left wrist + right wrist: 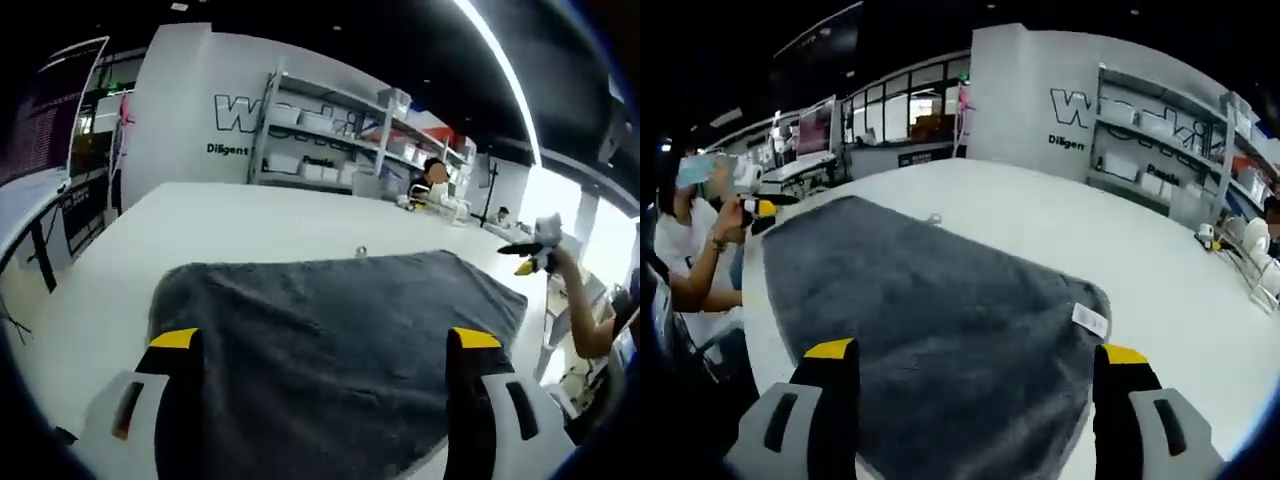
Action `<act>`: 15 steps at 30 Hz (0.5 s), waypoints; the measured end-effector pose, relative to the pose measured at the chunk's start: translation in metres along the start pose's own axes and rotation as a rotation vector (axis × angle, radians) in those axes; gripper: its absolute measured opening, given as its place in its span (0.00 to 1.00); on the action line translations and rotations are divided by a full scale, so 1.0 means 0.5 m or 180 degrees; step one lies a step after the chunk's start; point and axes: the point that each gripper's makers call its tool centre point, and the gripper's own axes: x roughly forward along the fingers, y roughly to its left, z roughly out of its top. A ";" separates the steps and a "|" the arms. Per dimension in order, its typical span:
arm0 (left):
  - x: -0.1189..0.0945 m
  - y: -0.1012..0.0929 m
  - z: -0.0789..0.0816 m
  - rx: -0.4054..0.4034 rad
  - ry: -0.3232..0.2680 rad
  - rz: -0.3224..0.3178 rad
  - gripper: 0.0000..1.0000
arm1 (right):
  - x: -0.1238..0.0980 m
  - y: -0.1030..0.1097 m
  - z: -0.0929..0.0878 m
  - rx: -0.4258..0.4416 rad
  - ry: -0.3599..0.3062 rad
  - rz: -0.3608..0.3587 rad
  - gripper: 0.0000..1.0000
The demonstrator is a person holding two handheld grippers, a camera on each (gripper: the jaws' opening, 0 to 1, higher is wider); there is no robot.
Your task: Open the folded towel by lifting each exposed corner and separating the folded layers until the towel lies flat within the target outline without major curled edges
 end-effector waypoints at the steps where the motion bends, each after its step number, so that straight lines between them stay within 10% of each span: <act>1: -0.009 -0.013 -0.009 -0.0008 -0.0028 -0.0020 0.99 | -0.005 0.010 -0.001 0.0011 -0.0028 0.0029 0.99; 15: -0.110 -0.082 -0.089 -0.0014 -0.0025 -0.0022 0.99 | -0.069 0.119 -0.063 0.0026 -0.0120 0.0110 0.99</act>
